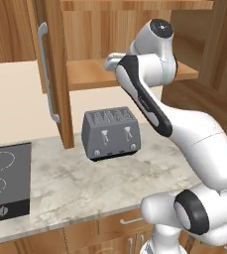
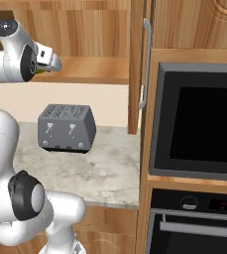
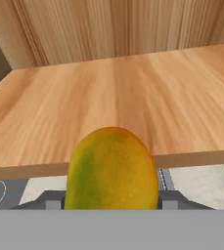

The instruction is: Pick the mangos from the cabinet and place them in one bowl. Pick the carrot from the sink and place it in the other bowl.

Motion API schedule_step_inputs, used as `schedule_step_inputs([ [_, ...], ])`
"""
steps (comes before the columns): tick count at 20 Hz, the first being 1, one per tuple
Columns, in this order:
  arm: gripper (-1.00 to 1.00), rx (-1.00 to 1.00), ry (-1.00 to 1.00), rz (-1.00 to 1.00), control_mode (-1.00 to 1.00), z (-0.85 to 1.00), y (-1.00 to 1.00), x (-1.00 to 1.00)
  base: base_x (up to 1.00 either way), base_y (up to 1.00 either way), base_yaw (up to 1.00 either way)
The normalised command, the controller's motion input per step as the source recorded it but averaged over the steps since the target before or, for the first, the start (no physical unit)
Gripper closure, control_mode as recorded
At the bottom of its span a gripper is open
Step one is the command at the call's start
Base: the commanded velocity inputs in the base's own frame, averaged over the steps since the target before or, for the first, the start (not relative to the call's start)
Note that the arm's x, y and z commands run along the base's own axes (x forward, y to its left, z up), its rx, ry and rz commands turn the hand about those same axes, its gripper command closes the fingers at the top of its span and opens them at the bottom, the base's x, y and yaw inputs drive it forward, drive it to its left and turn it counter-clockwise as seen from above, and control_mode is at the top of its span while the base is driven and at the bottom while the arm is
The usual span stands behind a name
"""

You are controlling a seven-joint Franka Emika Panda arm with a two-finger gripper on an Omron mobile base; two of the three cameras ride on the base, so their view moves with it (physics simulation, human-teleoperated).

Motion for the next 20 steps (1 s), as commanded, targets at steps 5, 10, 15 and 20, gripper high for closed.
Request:
schedule_step_inputs([
  [5,1.0,0.02,-0.02,0.0,-1.0,0.01,-0.07,-0.93,0.0,0.0,0.0],
  [10,1.0,0.0,0.08,0.0,-1.0,0.1,-0.16,-0.68,0.0,0.0,0.0],
  [15,1.0,0.0,0.15,0.0,-1.0,0.05,-0.24,-0.62,0.0,0.0,0.0],
  [20,1.0,0.0,0.29,-0.04,-1.0,0.0,-0.01,-0.44,0.0,0.0,0.0],
])
